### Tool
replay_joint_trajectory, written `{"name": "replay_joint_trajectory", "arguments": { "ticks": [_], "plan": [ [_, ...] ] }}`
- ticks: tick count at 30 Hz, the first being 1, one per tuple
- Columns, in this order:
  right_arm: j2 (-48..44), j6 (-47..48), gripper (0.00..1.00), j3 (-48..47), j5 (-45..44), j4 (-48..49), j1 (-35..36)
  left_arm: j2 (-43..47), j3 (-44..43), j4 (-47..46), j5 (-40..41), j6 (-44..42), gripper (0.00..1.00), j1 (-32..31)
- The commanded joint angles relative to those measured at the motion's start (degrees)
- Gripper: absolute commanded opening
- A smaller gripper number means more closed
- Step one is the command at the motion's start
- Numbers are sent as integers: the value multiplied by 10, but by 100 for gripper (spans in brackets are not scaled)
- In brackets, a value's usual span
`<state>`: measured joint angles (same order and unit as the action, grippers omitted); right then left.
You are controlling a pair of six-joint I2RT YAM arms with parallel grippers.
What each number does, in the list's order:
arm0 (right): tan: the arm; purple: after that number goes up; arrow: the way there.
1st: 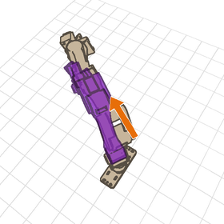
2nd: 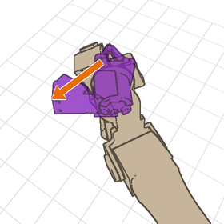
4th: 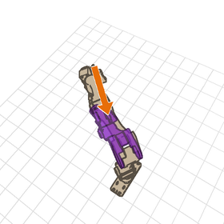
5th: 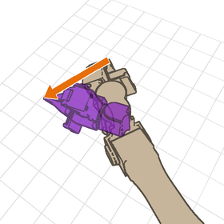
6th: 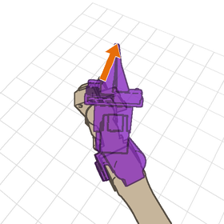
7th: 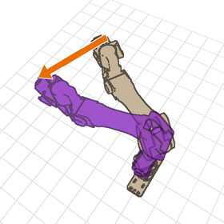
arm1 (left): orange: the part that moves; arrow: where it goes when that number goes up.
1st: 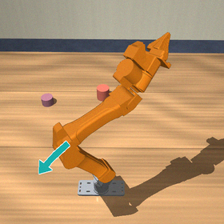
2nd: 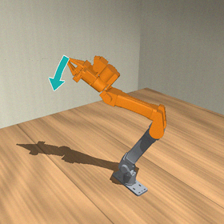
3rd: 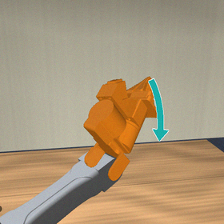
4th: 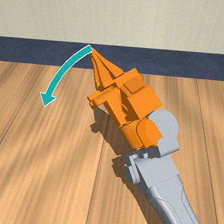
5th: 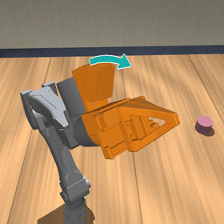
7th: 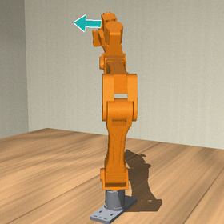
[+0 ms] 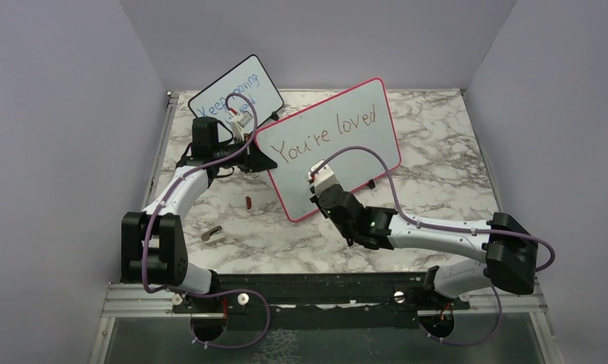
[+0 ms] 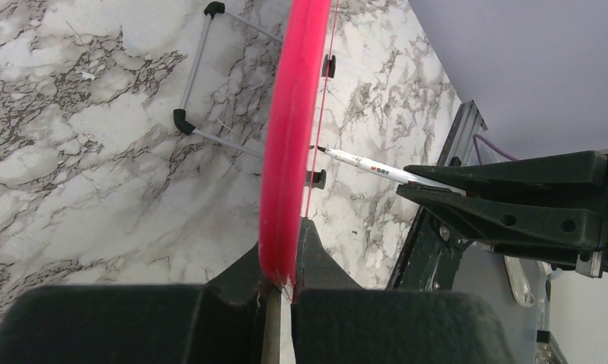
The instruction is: Write a sentence on the whiteboard
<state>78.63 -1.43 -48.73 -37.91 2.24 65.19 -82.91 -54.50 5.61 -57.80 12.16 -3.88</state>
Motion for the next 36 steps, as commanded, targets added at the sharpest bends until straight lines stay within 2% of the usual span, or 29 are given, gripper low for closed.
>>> {"name": "replay_joint_trajectory", "arguments": {
  "ticks": [1,14,25,36],
  "plan": [
    [16,7,0,-26,-26,19,4,2,10,22,70,-5,0,6],
    [22,9,0,-31,-32,31,4,4,9,22,62,-5,0,7],
    [28,25,0,-36,-3,43,4,5,8,23,64,-5,0,7],
    [30,16,1,-35,3,15,4,4,7,23,64,-5,0,7]
  ]
}}
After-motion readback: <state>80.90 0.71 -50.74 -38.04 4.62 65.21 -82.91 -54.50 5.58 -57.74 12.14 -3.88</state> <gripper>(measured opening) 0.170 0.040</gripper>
